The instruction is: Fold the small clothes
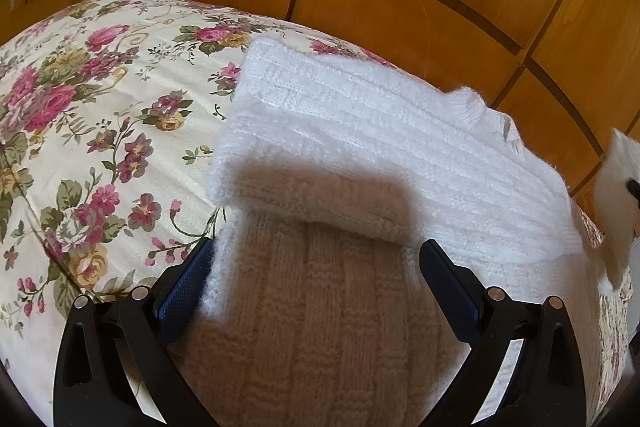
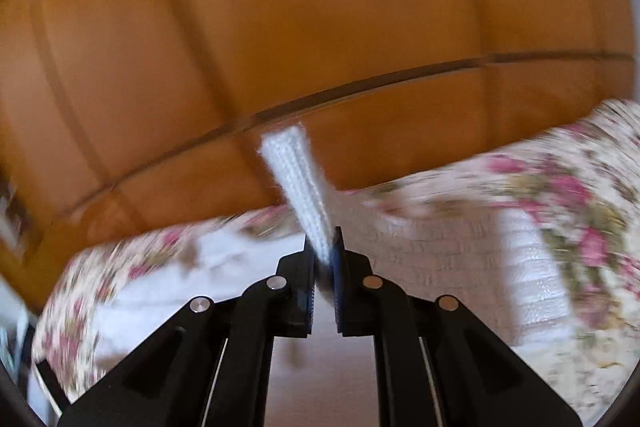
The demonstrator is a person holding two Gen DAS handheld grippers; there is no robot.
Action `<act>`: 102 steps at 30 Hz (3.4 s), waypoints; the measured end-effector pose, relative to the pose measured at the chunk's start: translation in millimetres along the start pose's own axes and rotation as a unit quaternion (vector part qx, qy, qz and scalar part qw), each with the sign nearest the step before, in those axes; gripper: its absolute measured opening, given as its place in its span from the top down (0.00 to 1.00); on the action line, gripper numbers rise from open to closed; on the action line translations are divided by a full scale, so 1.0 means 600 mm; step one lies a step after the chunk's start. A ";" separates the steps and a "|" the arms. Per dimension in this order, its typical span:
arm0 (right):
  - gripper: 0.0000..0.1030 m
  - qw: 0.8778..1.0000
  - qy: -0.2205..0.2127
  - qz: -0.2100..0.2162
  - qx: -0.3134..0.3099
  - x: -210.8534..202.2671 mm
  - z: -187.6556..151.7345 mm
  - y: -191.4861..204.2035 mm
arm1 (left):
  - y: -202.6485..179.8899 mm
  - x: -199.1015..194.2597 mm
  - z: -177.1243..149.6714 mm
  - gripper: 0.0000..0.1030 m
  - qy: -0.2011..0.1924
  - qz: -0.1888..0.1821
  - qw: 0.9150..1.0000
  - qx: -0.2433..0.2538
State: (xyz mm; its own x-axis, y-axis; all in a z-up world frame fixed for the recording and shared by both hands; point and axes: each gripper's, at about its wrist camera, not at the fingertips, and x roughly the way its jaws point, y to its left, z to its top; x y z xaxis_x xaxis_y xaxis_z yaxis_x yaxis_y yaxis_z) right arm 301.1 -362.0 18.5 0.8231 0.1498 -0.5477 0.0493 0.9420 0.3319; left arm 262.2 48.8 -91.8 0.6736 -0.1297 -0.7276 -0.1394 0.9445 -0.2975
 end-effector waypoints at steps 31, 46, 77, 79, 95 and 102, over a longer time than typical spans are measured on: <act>0.19 0.981 0.077 -0.179 0.017 -0.010 -0.183 -0.090 | -0.081 -0.081 0.055 0.16 -0.038 -0.067 0.997 0.002; 0.12 0.980 0.074 -0.180 0.040 -0.006 -0.188 -0.102 | -0.304 0.108 0.075 0.61 0.111 -0.166 0.977 0.076; 0.12 0.975 0.067 -0.206 0.049 0.010 -0.138 -0.127 | -0.085 0.074 0.035 0.93 0.007 -0.182 0.981 -0.067; 0.20 0.972 0.063 -0.218 0.058 0.014 -0.124 -0.144 | -0.084 0.076 0.036 0.93 0.008 -0.187 0.980 -0.070; 0.04 0.974 0.015 -0.205 0.089 -0.076 -0.134 -0.191 | -0.085 0.074 0.033 0.92 0.005 -0.195 0.979 -0.061; 0.03 0.981 0.022 -0.190 0.032 0.025 -0.062 -0.146 | -0.087 0.072 0.033 0.92 0.003 -0.184 0.981 -0.056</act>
State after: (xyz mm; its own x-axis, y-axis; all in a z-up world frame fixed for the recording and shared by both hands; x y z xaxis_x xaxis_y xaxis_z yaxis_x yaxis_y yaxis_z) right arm 288.0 -431.2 -47.2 0.7129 -0.1947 -0.6737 0.3851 0.9115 0.1441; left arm 313.0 0.0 -95.6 0.6894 -0.4584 -0.5609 0.0346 0.7943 -0.6065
